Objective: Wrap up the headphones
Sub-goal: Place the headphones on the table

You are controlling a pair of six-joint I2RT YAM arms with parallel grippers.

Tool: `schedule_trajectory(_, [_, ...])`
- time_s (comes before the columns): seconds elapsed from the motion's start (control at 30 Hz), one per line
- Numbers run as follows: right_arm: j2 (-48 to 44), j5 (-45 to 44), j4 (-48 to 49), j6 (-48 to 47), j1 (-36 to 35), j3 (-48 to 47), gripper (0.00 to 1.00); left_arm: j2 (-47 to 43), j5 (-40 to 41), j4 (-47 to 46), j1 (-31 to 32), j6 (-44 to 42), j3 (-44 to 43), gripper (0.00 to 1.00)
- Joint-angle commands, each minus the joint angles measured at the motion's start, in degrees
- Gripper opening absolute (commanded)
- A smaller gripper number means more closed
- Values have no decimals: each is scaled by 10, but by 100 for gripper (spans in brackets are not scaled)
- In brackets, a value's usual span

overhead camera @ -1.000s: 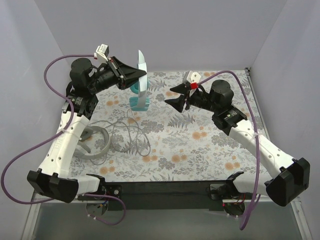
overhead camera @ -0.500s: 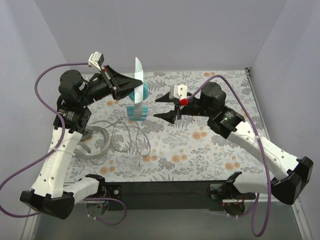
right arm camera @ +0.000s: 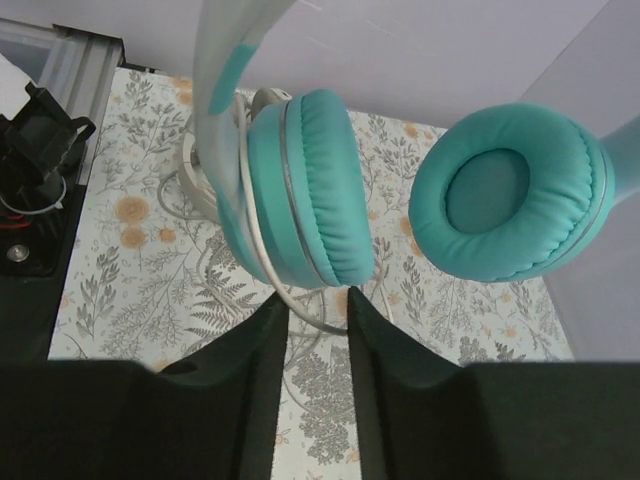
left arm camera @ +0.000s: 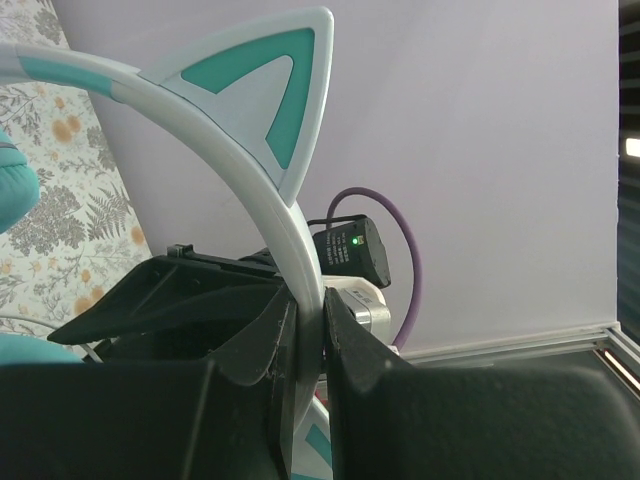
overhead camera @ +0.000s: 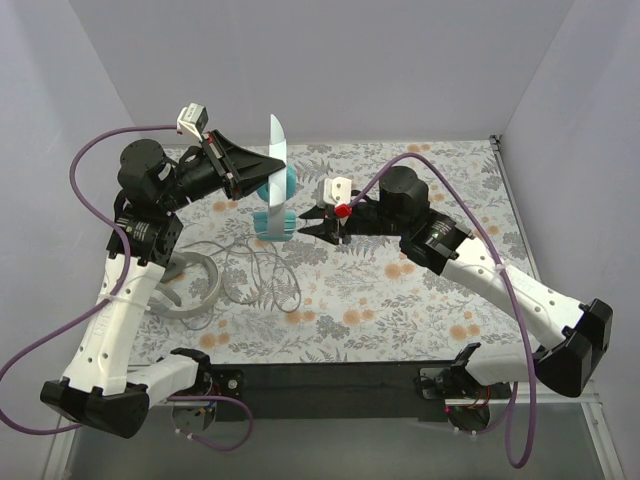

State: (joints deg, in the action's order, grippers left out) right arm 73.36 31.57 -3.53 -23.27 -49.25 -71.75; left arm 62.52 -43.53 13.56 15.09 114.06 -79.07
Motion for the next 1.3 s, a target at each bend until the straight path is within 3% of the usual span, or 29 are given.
schedule_trajectory(0.0, [3, -17, 12, -5, -4, -41, 33, -12, -6, -18, -2, 35, -1, 0])
schedule_trajectory(0.03, [2, -20, 12, -3, -5, -43, 24, -13, -7, -18, -2, 34, 1, 0])
schedule_trajectory(0.1, [0, -25, 17, 1, -5, -46, 16, -14, -6, -18, -2, 34, 3, 0])
schedule_trajectory(0.13, [-1, -27, 19, 3, -5, -47, 2, -14, -7, -18, -2, 34, 7, 0])
schedule_trajectory(0.53, [-14, -254, 36, 70, -6, -94, 1, -19, 6, -47, -2, 17, 60, 0])
schedule_trajectory(0.67, [-16, -457, 11, 79, -5, -110, 1, -12, 12, -46, -2, 0, 67, 0])
schedule_trajectory(0.87, [7, -613, -52, 87, 22, -178, 1, -5, 5, -64, -2, 4, 83, 0])
schedule_trajectory(1.0, [23, -674, -91, 106, 61, -212, 1, -4, 4, -67, -2, 3, 91, 0])
schedule_trajectory(1.27, [41, -688, -190, 168, 177, -250, 1, 0, 6, -66, -8, -9, 95, 0])
